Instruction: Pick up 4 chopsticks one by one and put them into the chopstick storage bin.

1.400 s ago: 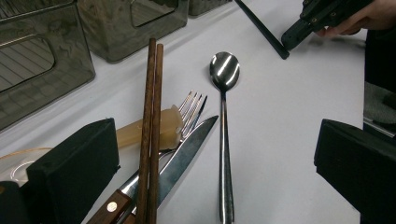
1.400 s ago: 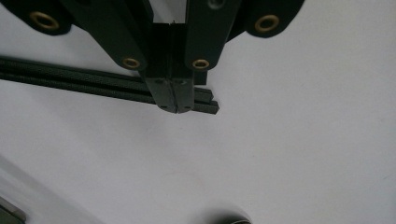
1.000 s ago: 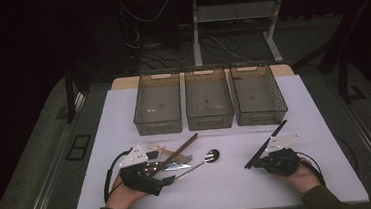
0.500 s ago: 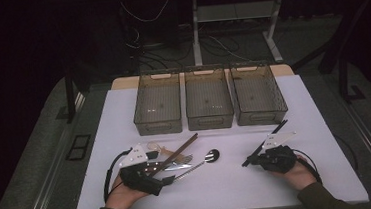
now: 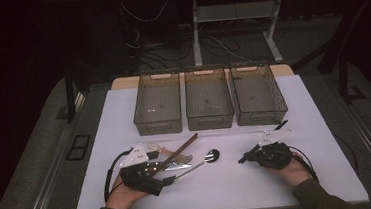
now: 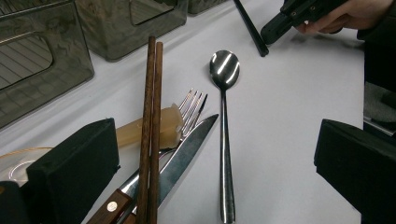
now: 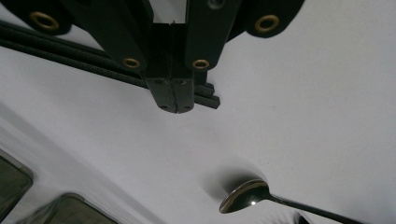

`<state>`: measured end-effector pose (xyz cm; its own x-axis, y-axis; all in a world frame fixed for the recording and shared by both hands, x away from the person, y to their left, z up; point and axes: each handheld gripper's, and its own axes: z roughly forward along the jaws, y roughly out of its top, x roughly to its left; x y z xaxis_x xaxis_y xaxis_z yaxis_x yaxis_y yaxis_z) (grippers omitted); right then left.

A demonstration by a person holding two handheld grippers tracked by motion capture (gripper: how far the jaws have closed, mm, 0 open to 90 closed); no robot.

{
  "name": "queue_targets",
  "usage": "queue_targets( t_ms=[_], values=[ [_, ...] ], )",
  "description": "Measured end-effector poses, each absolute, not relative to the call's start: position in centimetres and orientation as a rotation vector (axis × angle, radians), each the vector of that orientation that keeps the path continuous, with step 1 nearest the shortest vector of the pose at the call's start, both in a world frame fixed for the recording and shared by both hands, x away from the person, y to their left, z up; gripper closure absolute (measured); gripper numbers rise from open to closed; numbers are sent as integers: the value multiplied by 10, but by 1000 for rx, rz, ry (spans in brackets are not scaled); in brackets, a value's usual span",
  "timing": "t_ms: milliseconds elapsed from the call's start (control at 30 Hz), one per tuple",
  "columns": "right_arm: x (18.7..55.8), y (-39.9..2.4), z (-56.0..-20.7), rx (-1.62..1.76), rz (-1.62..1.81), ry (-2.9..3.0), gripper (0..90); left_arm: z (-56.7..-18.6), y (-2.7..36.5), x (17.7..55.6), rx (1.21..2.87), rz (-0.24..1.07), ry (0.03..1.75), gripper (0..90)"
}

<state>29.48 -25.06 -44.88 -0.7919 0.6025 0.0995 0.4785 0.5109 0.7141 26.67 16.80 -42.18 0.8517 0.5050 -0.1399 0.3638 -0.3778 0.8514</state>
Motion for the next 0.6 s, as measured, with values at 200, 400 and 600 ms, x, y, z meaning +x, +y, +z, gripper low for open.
queue_targets(
  t_ms=[200,400,600],
  values=[
    [299,-249,-449,937,1148,2579,900,-421,167,265,2006,176,633,0],
    [302,-249,-450,942,1147,2574,900,-421,167,265,2007,177,634,0],
    [306,-247,-450,946,1161,2570,900,-422,166,266,2013,175,632,0]
  ],
)
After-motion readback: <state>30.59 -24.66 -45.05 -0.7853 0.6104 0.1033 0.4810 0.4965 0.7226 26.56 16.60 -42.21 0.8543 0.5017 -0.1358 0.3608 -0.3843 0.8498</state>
